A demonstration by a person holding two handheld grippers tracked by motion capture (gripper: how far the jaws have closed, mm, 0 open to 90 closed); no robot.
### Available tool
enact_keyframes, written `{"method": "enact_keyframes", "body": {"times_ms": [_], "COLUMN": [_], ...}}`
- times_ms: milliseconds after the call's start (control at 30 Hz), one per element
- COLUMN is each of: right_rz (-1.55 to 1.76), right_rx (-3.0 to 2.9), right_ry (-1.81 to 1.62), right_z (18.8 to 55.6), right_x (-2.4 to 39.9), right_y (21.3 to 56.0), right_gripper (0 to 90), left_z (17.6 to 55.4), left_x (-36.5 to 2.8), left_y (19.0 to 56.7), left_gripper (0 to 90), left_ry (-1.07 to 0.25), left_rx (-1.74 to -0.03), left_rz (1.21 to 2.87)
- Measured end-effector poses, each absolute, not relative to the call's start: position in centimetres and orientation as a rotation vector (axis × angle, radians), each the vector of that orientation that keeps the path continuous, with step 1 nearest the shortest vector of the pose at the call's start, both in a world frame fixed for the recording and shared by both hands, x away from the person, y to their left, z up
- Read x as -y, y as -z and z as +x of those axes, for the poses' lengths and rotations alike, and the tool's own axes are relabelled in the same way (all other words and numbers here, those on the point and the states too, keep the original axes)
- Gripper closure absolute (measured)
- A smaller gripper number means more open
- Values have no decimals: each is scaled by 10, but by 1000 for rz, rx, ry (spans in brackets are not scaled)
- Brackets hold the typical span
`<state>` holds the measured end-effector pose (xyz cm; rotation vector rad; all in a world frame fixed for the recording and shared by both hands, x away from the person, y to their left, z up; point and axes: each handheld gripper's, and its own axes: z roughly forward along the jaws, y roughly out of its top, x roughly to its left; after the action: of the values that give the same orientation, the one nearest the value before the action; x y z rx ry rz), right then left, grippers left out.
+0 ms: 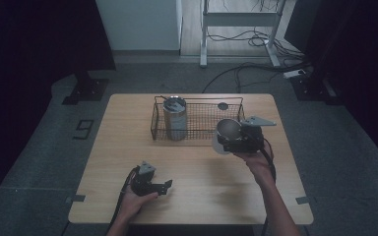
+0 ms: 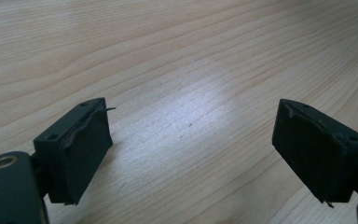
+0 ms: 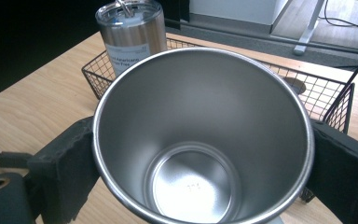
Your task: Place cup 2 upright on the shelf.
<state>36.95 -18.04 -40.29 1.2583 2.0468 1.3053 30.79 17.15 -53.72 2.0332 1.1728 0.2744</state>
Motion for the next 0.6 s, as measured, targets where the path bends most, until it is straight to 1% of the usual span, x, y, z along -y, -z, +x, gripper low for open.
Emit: {"method": "enact_keyframes", "body": {"times_ms": [133,367,600], "right_rz": [1255,1253,1244], "right_rx": [-2045,-2040,-2048], "right_ry": [-1307,-1305,-1292], "right_z": [375,386,397], "right_x": [180,178,172], "right_y": [397,389,382], "right_gripper": [63,63,63], "left_z": [308,308,308], "left_x": [-171,-180,-179], "left_y": [537,533,533], "left_gripper": [140,138,138], "left_ry": [-285,-295,-292], "left_rx": [-1172,-1191,-1181], "left_rz": [2048,2016,2018]}}
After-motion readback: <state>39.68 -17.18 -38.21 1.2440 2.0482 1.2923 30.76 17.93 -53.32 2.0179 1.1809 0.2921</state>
